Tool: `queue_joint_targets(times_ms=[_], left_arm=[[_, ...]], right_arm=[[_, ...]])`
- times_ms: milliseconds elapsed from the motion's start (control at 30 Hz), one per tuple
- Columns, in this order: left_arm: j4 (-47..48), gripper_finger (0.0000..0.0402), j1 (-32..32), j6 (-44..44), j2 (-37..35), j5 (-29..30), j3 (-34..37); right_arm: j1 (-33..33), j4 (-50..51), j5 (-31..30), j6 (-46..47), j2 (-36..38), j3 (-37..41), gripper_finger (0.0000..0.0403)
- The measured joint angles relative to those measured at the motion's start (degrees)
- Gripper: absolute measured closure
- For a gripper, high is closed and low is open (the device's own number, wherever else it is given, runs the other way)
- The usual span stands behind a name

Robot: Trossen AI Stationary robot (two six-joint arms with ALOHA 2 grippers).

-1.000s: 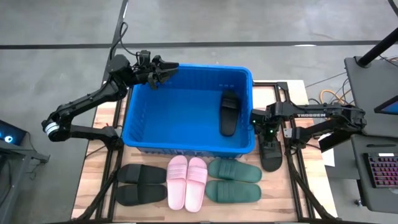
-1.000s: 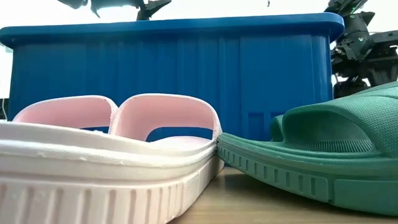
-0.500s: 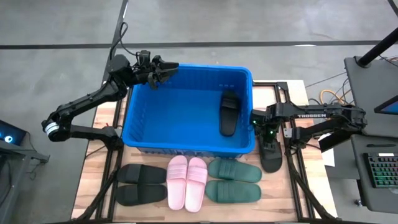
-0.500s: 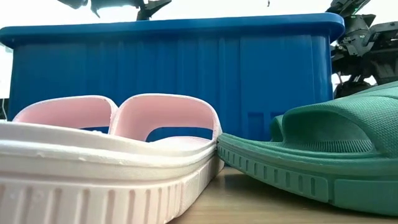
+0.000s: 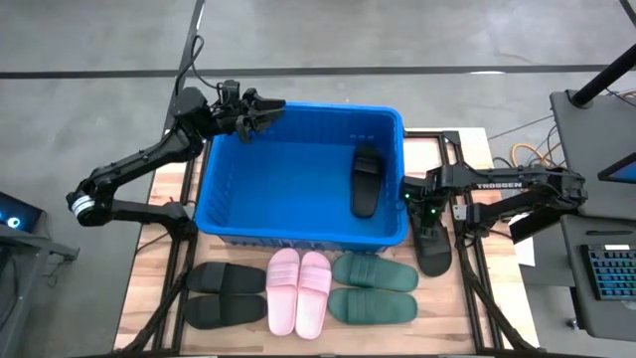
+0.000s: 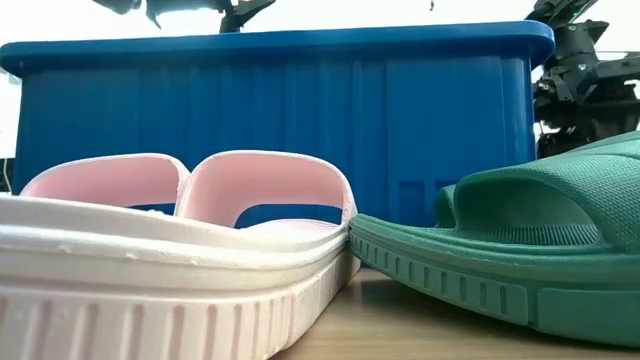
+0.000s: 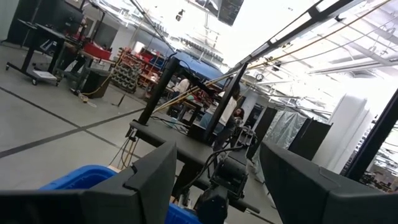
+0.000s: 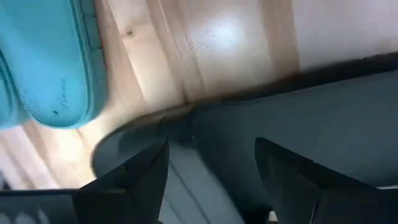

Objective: Pick and place slides into bin
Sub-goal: Put the black slide into the blue bin

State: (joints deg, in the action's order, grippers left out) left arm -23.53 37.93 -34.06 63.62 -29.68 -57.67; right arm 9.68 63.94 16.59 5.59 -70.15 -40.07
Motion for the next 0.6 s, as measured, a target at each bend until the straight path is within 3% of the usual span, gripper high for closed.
queue_joint_targets(times_ms=[300,600], left_arm=[[0.0,0.0185,-0.01,0.17,0.01,0.0,0.0],[0.0,0.0185,0.0,0.46,0.01,-0.01,0.0]], right_arm=[[-2.94,0.17,6.29,1.34,1.18,1.36,0.0177],[-4.33,-1.18,6.28,5.99,1.3,1.96,0.0192]])
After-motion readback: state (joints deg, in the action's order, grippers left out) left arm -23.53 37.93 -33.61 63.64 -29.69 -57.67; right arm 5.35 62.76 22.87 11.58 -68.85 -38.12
